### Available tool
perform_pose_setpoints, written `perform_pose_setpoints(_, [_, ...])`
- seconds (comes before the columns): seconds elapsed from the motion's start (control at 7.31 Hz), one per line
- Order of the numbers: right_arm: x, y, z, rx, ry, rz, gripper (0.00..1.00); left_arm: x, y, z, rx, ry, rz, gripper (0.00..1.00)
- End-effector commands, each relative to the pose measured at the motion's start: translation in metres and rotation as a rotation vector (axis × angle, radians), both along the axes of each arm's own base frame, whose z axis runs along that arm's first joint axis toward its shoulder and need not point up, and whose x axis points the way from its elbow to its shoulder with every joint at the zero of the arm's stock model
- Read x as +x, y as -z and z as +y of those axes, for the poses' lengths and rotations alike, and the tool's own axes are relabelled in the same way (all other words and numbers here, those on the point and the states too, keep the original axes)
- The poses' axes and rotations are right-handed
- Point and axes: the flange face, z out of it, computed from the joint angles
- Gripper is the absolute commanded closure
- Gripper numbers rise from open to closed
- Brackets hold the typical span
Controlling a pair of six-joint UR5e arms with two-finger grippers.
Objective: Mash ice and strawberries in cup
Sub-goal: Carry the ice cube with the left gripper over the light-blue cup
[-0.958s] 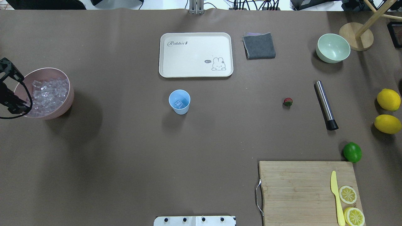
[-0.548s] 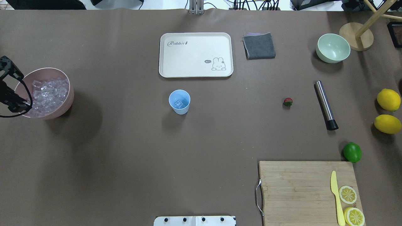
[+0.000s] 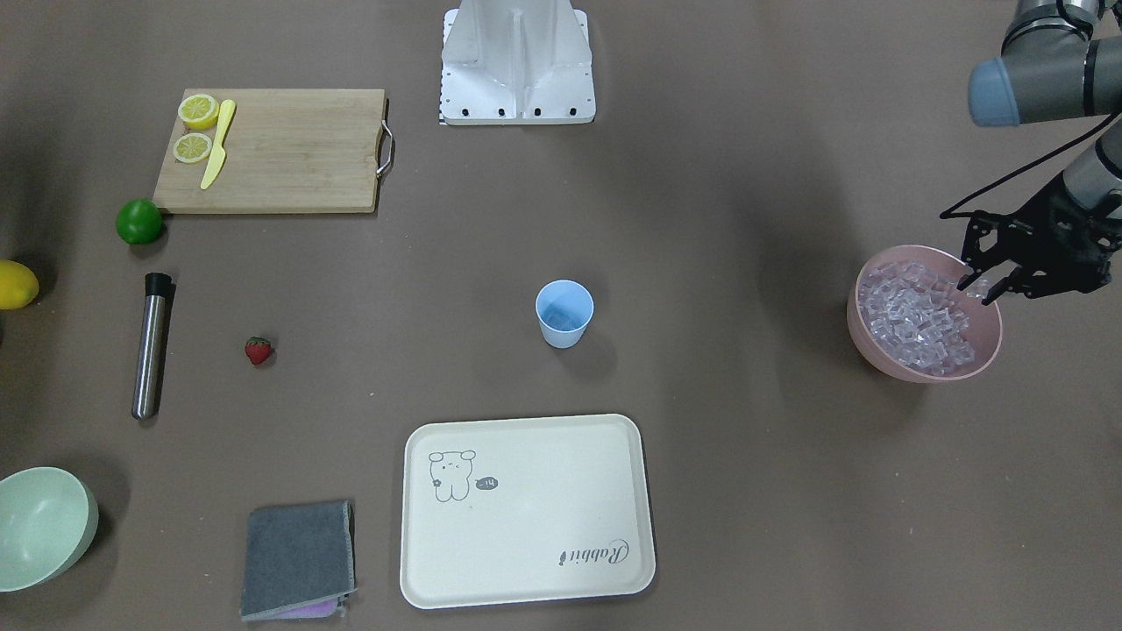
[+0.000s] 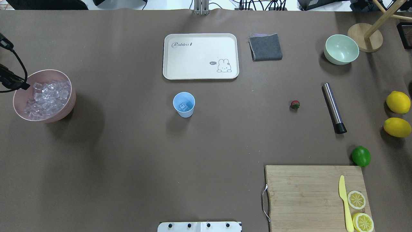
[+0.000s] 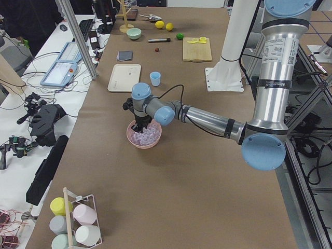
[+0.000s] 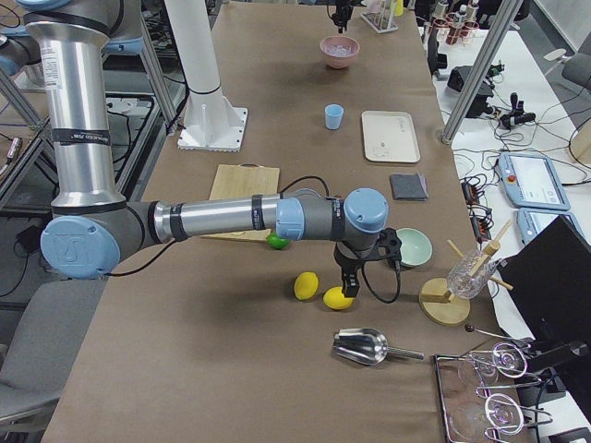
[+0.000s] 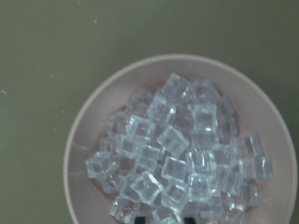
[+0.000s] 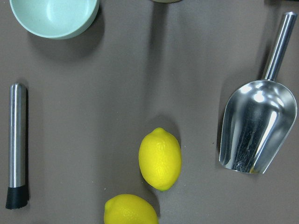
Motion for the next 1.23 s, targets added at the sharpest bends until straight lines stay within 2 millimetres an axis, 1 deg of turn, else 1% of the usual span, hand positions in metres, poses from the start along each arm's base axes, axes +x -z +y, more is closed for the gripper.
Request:
perform_pose_setpoints(0.0, [0.000,-0.003,0.004,-0.006,-0.001,0.001,0.00,0.005,0.096,-0.021,-0.073,0.170,0.119,1.00])
perform_pose_setpoints(0.14, [0.000,-0.005,0.005,-0.010,-0.001,0.001,0.00,0.019,0.152,-0.032,-0.123,0.243,0.200,1.00])
perform_pose_setpoints(0.27, [0.000,-0.006,0.006,-0.013,-0.001,0.001,0.00,0.063,0.198,-0.022,-0.182,0.246,0.266,1.00])
perform_pose_setpoints(0.41, [0.000,-0.007,0.006,-0.013,0.000,0.003,0.00,0.109,0.225,-0.007,-0.228,0.232,0.327,1.00])
perform_pose_setpoints(0.55, [0.001,-0.005,0.006,-0.010,-0.001,0.001,0.00,0.135,0.236,0.006,-0.234,0.255,0.374,1.00])
perform_pose_setpoints(0.68, [0.000,-0.005,0.006,-0.010,0.000,0.001,0.00,0.169,0.242,0.024,-0.254,0.274,0.410,1.00])
perform_pose_setpoints(0.82, [0.000,-0.007,0.007,-0.013,0.000,0.000,0.00,0.213,0.262,0.043,-0.236,0.303,0.432,1.00])
perform_pose_setpoints(0.96, [0.000,-0.008,0.008,-0.015,0.000,0.000,0.00,0.268,0.283,0.070,-0.223,0.330,0.446,1.00])
perform_pose_setpoints(1.1, [0.000,-0.009,0.009,-0.016,0.001,0.000,0.00,0.306,0.299,0.086,-0.195,0.353,0.454,1.00])
